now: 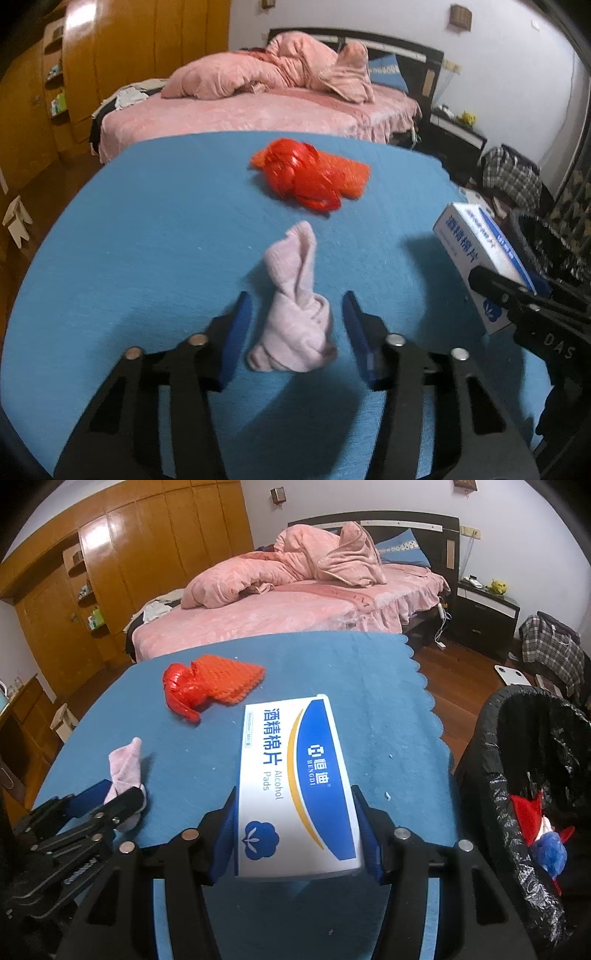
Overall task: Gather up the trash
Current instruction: 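Grasp the white alcohol pads box with the right tool while the left tool approaches the pink sock, then close the left tool on the pink sock and lift it while the right tool holds the box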
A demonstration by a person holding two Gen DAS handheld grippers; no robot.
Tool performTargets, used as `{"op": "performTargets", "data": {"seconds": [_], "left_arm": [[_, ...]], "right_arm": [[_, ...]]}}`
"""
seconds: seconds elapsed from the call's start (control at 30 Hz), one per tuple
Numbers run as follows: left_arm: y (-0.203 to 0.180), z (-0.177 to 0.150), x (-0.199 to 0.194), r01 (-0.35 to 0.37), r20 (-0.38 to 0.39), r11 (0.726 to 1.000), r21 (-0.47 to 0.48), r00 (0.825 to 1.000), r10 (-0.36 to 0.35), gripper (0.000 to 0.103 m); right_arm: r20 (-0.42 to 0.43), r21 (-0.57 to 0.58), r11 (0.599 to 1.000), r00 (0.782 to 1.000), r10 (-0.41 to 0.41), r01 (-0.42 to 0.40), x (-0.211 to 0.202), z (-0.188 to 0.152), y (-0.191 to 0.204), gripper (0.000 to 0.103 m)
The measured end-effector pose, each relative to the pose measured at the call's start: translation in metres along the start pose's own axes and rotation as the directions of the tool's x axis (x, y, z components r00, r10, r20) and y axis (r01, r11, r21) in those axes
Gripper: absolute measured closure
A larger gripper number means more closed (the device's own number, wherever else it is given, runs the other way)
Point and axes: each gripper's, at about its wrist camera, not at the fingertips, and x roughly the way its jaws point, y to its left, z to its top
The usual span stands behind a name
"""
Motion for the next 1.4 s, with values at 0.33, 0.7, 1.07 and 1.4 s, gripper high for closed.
{"op": "performTargets", "data": {"seconds": [0.33, 0.7, 1.07, 1.4], "left_arm": [[-0.007, -0.002, -0.006, -0.016, 0.015, 1.000, 0.007, 1.000, 0.016, 0.071], [-0.023, 0.011, -0.042, -0.003, 0.099, 1.000, -0.016, 0.995, 0.005, 0.071], [-0.058, 0.027, -0.074, 0.026, 0.164, 0.999, 0.024, 0.986, -0.030, 0.071], [-0.100, 0.037, -0.096, 0.095, 0.206, 0.993, 0.069, 0.973, -0.107, 0.071]], "right_arm": [[0.022, -0.013, 1.000, 1.000, -0.002, 0.002, -0.008, 0.000, -0.004, 0.047], [0.062, -0.002, 1.000, 0.998, 0.002, -0.002, -0.032, 0.005, -0.015, 0.047], [0.128, 0.009, 1.000, 0.992, -0.002, 0.001, -0.068, 0.014, -0.034, 0.047], [0.202, 0.029, 0.999, 0.978, -0.044, 0.039, -0.107, 0.024, -0.060, 0.047]]}}
